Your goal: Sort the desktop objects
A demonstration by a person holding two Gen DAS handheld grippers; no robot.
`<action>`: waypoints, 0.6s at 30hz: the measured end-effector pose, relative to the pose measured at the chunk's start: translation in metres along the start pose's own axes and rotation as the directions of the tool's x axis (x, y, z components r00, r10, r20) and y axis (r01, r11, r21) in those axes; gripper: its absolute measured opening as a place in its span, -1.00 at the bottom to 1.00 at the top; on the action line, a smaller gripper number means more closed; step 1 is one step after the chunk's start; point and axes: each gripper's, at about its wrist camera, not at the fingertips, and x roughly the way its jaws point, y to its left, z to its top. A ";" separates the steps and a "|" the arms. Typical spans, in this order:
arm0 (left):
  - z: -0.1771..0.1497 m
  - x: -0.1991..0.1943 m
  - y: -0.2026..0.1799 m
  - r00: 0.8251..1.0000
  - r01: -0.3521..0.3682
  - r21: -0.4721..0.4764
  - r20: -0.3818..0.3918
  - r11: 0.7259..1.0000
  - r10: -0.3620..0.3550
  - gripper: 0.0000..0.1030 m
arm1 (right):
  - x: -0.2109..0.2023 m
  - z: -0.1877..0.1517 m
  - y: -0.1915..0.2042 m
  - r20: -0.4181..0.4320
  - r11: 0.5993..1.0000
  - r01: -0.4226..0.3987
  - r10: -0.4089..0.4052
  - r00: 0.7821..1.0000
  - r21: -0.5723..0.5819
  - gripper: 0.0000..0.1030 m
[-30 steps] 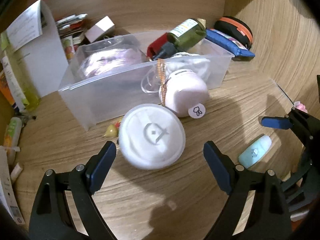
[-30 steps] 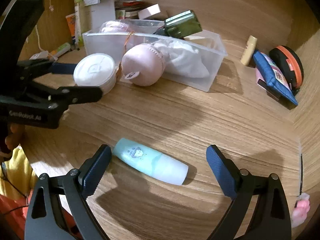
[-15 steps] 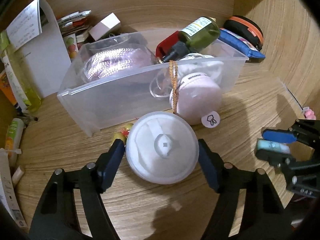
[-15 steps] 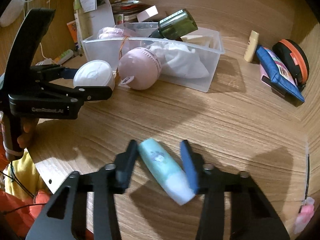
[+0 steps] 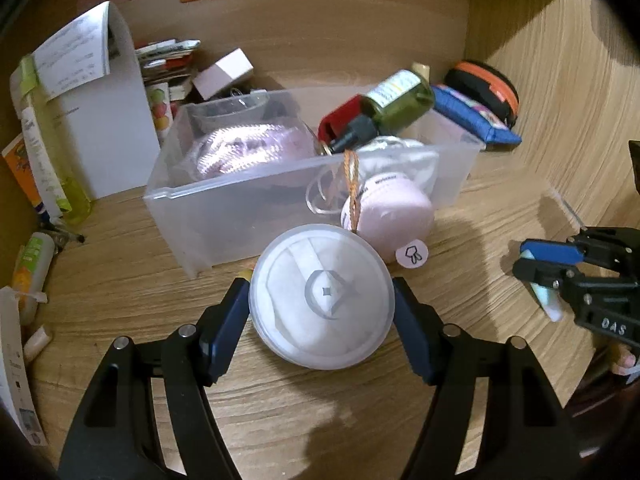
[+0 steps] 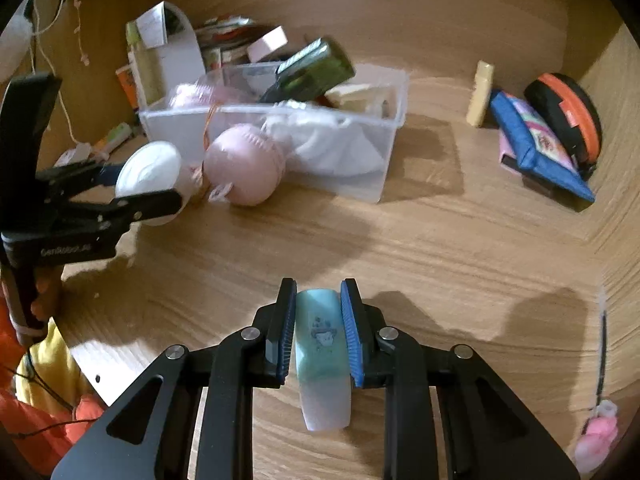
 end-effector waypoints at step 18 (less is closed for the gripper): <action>0.035 -0.056 0.031 0.985 0.010 -0.079 0.170 0.997 0.004 0.35 | -0.031 0.059 -0.017 0.156 1.000 0.027 -0.029 0.987 0.016 -0.62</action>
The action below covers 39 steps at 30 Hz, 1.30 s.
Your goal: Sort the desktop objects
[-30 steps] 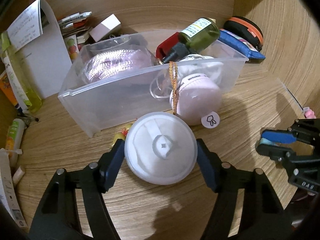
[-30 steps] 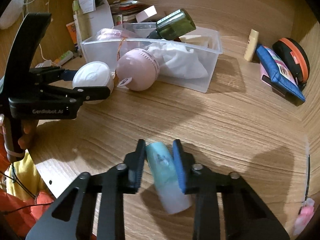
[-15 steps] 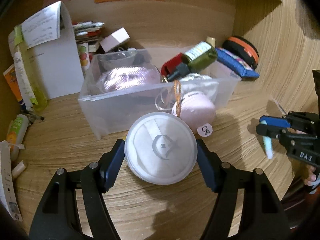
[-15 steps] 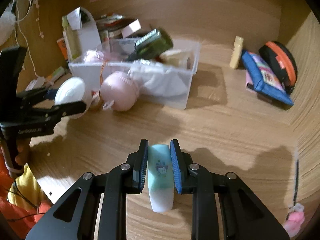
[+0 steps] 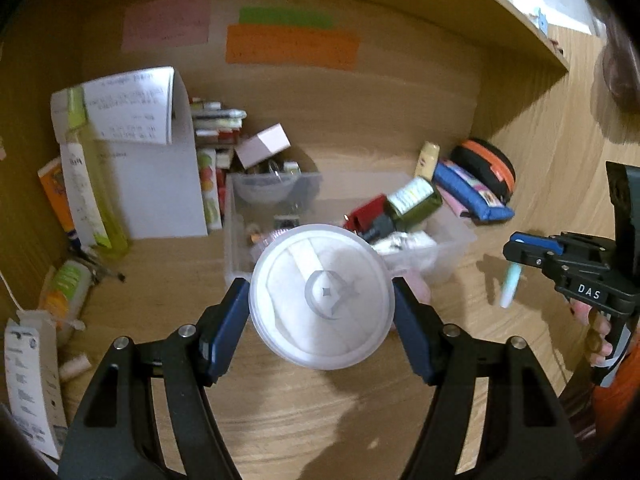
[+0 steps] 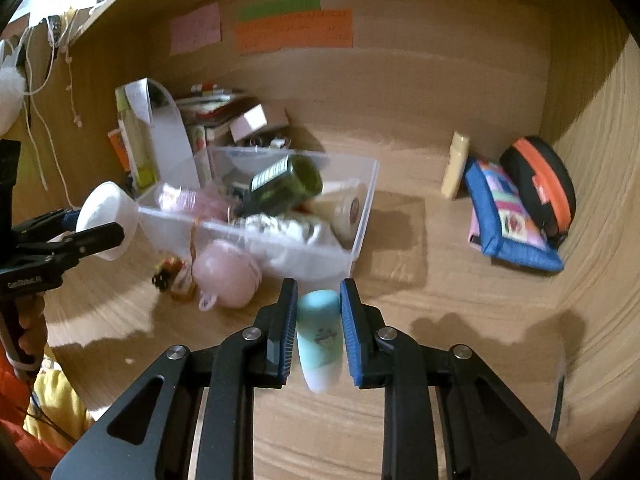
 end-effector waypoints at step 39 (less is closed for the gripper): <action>0.073 0.092 0.030 0.996 -0.057 -0.019 -0.066 0.998 0.056 0.35 | 0.085 -0.022 -0.009 -0.262 0.998 -0.040 0.025 0.965 -0.054 0.38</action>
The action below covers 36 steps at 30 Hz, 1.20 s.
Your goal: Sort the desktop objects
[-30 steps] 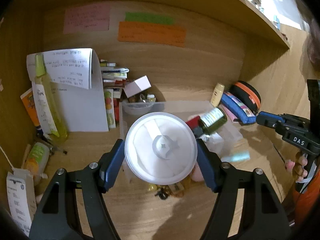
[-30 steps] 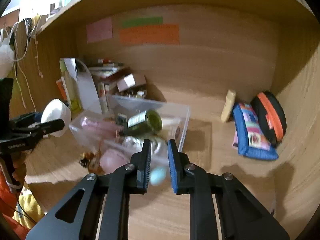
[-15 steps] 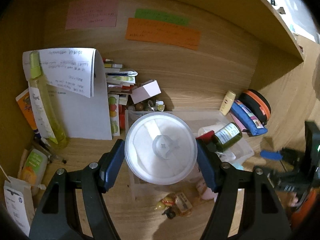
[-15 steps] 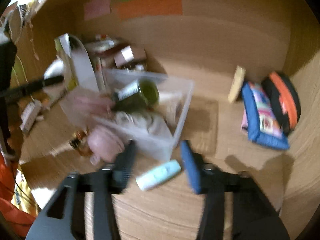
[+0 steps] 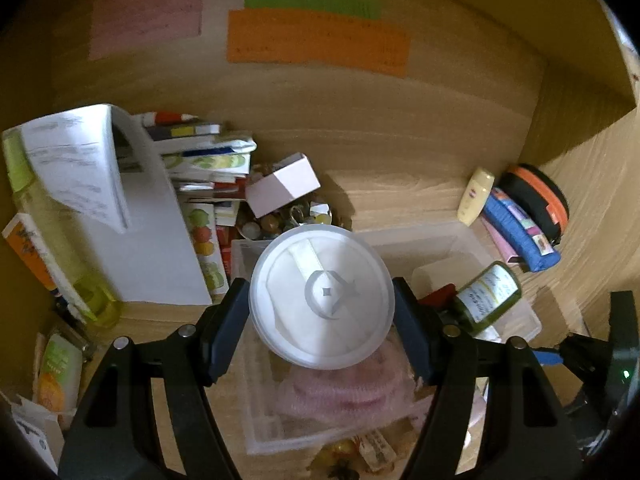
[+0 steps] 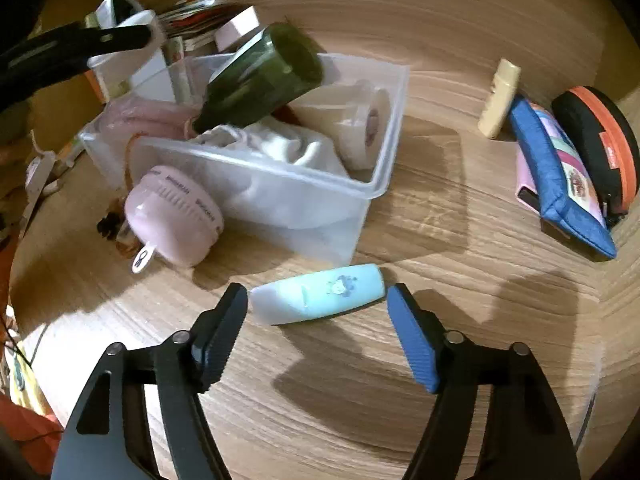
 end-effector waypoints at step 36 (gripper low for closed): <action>0.001 0.001 -0.001 0.997 0.056 0.028 -0.062 0.998 -0.054 0.39 | -0.067 0.038 0.004 0.241 0.995 0.100 -0.092 0.966 -0.024 0.35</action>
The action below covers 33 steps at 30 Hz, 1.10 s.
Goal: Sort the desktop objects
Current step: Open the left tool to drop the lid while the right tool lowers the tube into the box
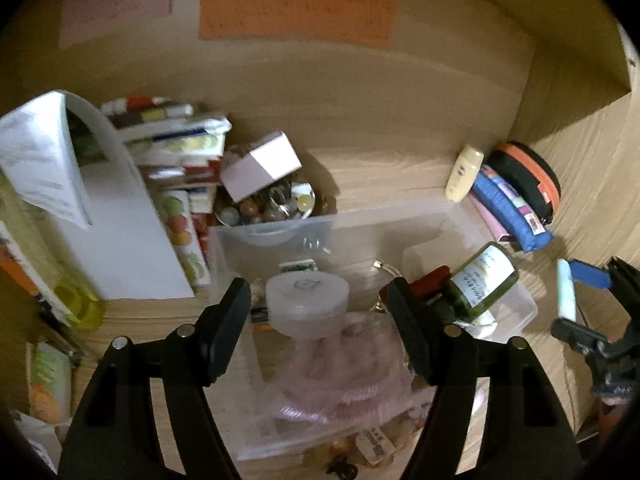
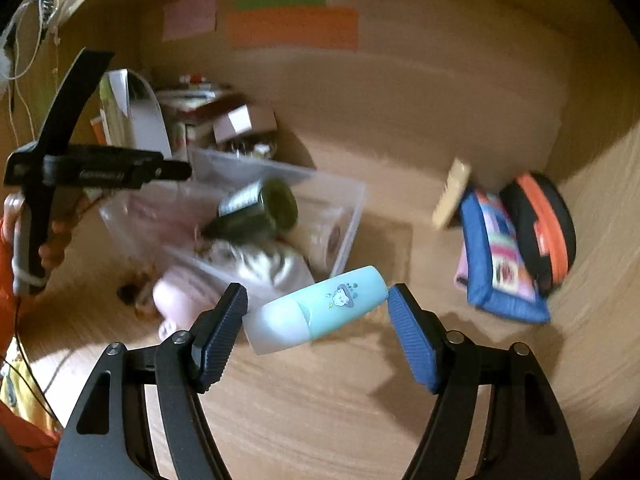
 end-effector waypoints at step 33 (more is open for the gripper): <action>-0.109 -0.011 0.014 0.990 -0.031 0.082 -0.132 0.996 0.041 0.49 | 0.063 0.019 0.022 -0.091 1.000 0.007 -0.006 0.996 0.012 0.36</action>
